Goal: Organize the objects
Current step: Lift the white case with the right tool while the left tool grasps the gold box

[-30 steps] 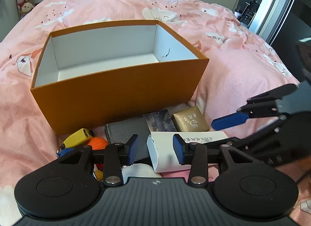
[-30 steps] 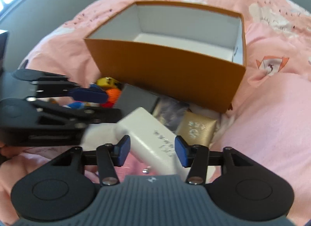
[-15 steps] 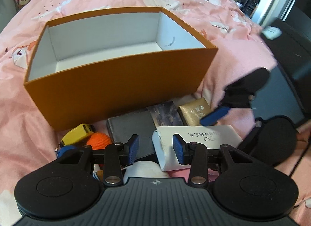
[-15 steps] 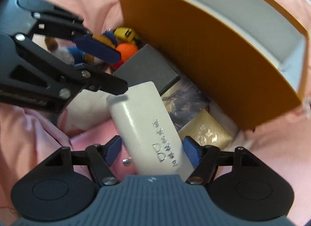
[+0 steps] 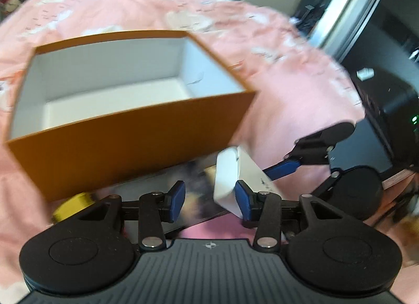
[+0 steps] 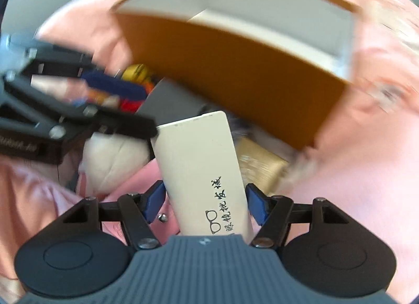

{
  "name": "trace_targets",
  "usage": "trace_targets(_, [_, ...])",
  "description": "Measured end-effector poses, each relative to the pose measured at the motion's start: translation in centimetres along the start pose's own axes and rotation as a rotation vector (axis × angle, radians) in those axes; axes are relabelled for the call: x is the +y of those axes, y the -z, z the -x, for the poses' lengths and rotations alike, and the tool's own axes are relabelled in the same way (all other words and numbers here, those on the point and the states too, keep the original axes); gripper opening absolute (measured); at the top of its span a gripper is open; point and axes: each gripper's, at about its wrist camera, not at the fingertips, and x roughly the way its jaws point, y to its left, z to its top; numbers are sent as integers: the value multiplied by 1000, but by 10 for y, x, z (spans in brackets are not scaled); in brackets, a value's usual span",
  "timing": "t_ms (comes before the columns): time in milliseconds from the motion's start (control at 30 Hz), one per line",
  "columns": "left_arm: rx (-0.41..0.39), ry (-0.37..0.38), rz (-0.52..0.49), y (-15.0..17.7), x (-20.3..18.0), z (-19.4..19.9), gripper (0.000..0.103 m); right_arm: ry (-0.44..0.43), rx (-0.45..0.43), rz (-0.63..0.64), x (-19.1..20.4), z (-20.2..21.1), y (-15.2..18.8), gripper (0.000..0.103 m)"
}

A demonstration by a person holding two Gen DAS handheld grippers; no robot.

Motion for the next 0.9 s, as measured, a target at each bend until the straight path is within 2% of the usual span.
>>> trace_targets(33, [4, 17, 4, -4, -1, -3, 52, 14, -27, -54, -6, 8, 5, 67])
trace_targets(133, [37, 1, -4, -11, -7, -20, 52, 60, -105, -219, -25, 30, 18, 64])
trace_targets(233, [111, 16, 58, -17, -5, -47, 52, 117, -192, -381, -47, 44, 31, 61])
trace_targets(300, [156, 8, 108, -18, -3, -65, 52, 112, -235, -503, -64, 44, 40, 61])
trace_targets(367, [189, 0, 129, -20, -5, -77, 53, 125, -267, -570, -70, 34, 42, 61])
trace_targets(467, [195, -19, 145, -24, -9, -92, 55, 158, -298, -600, -72, 24, 45, 62])
trace_targets(533, [198, -59, 161, -28, -12, -102, 57, 170, -312, -597, -74, 23, 48, 62])
trace_targets(733, [205, -113, 202, -32, -21, -122, 67, 102, -343, -691, -100, 20, 62, 61])
trace_targets(833, [203, -145, 206, -32, -26, -124, 73, 91, -356, -695, -102, 19, 64, 61])
trace_targets(900, [237, -184, 220, -29, -26, -128, 74, 81, -365, -700, -103, 20, 65, 61])
